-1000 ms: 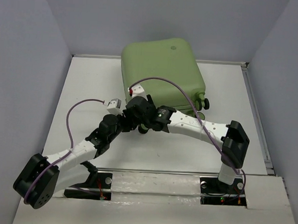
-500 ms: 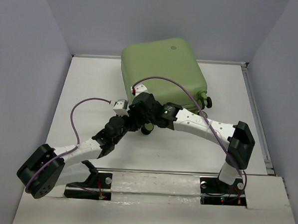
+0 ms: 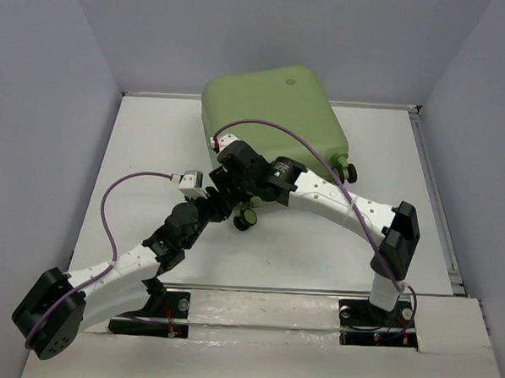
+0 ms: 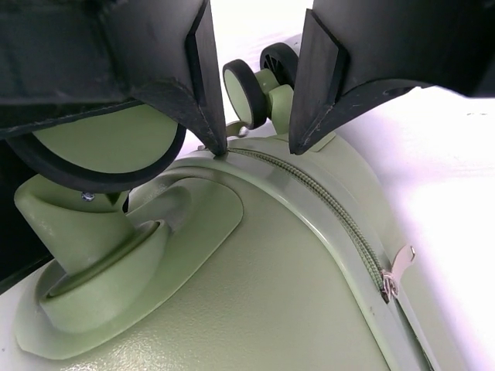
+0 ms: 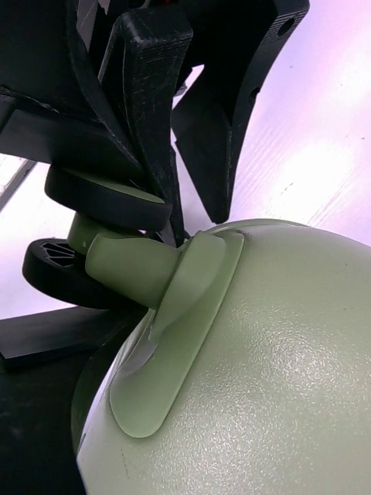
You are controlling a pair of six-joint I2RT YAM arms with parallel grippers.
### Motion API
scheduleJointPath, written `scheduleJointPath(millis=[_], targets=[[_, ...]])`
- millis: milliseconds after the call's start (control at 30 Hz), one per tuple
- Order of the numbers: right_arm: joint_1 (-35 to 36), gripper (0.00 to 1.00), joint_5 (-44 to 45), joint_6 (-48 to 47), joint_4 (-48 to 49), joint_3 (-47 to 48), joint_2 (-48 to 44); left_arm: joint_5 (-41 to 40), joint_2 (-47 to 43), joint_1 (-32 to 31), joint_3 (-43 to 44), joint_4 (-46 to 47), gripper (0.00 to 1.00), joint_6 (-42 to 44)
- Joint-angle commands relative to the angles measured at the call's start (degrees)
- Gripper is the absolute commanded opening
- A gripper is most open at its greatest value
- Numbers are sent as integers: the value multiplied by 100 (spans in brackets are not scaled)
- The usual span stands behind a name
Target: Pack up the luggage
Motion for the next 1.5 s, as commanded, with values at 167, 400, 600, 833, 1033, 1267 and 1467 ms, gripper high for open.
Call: scheduleJointPath(millis=[167,400,600,833,1033,1267,1467], targets=[[343,7,-324,-53,1943,862,22,793,5,-511,73,1003,43,353],[343,7,232,-36,1951,229,-146,1118,566,-721,81,1371,55,371],[343,7,399,-36,1969,150,-119,996,839,-924,2,1618,51,380],[343,7,478,34,2039,-52,-181,794,788,-1258,-251,1750,39,195],[37,7,1163,332,2311,-1699,-1135,424,-854,-1284,-675,270,38,-7],[-667,7,1235,597,2768,-4171,-2999,870,-1992,-1284,150,-1791,61,-630],[-870,68,778,439,2857,-4588,-3538,1574,-1210,-1284,573,-1391,71,-1157]])
